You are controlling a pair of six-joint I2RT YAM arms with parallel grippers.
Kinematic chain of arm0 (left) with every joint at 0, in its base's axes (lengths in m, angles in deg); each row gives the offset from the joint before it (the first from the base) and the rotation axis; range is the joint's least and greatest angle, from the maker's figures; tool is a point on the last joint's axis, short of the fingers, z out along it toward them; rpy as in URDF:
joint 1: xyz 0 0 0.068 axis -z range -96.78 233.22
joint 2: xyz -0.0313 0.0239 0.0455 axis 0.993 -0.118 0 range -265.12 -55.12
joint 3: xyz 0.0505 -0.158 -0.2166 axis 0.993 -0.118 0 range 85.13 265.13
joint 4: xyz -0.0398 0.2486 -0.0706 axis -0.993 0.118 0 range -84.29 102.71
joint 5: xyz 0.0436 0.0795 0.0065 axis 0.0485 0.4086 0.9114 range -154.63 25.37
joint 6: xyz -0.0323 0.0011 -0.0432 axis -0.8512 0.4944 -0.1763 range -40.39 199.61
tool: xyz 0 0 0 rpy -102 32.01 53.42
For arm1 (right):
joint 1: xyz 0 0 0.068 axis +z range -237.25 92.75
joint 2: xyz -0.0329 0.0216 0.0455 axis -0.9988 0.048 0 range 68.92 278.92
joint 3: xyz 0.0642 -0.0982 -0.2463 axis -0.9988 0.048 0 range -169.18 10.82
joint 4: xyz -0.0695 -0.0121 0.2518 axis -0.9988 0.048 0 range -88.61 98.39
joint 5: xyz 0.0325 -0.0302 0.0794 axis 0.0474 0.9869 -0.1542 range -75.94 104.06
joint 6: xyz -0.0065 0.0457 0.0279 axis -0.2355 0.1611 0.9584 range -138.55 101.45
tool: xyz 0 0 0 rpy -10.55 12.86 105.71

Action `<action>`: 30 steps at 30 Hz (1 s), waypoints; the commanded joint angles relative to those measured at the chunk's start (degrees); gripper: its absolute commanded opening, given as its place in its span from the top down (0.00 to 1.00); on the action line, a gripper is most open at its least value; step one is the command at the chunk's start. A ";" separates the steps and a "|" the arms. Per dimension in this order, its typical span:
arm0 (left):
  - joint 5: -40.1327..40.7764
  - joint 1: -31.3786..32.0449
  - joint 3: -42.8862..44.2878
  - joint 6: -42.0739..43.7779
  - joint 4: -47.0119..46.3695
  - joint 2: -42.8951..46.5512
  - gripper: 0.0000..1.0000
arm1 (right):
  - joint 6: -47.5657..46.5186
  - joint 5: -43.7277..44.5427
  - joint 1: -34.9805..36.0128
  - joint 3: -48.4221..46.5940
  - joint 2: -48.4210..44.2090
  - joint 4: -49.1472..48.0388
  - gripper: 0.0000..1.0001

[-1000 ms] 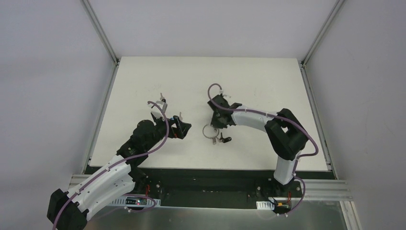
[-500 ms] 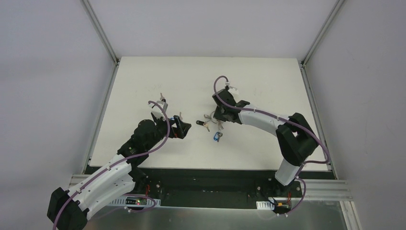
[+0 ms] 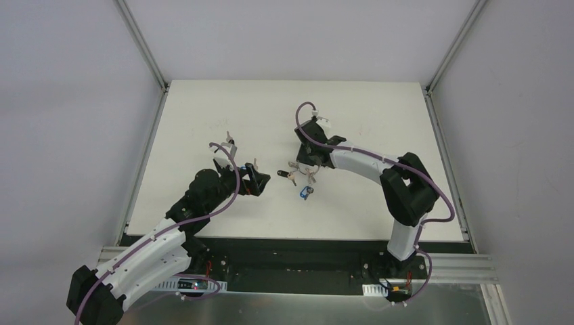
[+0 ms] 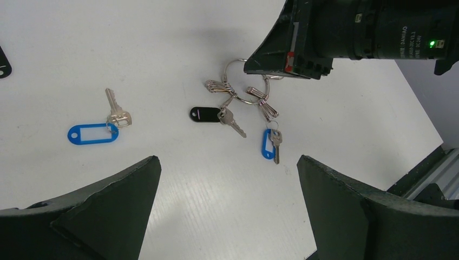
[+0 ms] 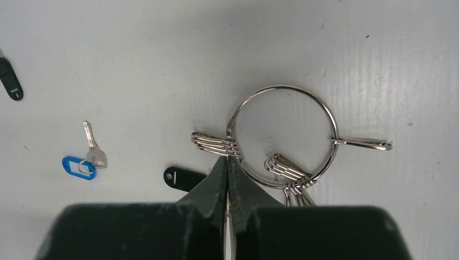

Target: Put the keys on the keyring

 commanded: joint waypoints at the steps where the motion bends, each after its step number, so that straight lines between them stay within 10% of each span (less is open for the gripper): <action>1: 0.44 0.71 1.01 0.30 -1.61 1.32 0.01 | 0.27 -3.18 2.13 -0.63 0.93 1.72 1.00; 30: -0.18 0.73 0.93 -0.40 -2.39 0.78 0.01 | -3.44 -2.08 1.59 9.89 -9.80 3.69 1.00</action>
